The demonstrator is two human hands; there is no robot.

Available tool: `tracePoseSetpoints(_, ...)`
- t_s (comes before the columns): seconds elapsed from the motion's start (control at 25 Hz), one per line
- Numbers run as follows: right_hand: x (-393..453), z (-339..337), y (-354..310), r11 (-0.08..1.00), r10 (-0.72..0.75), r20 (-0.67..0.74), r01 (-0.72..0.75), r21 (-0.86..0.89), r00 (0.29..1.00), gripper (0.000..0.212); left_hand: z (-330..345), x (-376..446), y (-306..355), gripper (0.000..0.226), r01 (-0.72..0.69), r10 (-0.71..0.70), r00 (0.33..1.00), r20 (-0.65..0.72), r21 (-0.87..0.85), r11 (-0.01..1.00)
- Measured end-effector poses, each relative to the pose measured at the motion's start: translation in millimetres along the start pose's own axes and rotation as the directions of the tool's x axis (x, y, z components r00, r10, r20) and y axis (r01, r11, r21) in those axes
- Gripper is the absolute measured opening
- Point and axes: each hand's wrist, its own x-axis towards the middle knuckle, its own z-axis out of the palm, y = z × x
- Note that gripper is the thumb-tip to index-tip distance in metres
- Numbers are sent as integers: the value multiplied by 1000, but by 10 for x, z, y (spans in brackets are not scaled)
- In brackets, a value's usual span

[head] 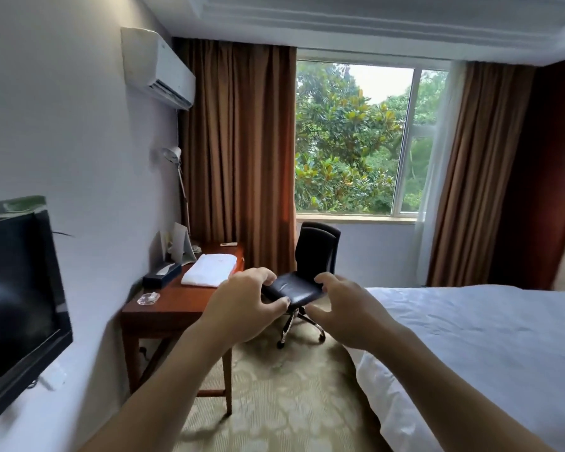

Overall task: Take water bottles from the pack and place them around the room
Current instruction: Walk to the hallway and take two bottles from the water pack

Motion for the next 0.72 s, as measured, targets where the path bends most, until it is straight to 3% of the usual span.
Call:
tracePoseSetpoints(0.32, 1303, 451, 566, 997, -69, 15, 68, 27, 998, 57, 538, 1195, -553, 56, 27, -23, 998, -56, 58, 998)
tracePoseSetpoints(0.48, 2162, 698, 518, 974, -224, 38, 224, 22, 974, 58, 478, 1548, -922, 56, 157, -140, 976, -169, 88, 984)
tracePoseSetpoints(0.6, 2696, 1147, 7, 894, -447, 110, 443, 60, 888, 57, 120, 1419, -1349, 58, 356, -304, 915, -264, 177, 918)
tracePoseSetpoints(0.72, 2906, 1592, -856, 731, -682, 141, 658, 184, 718, 60, -418, 820, -1707, 52, 593, -463, 779, -424, 257, 763)
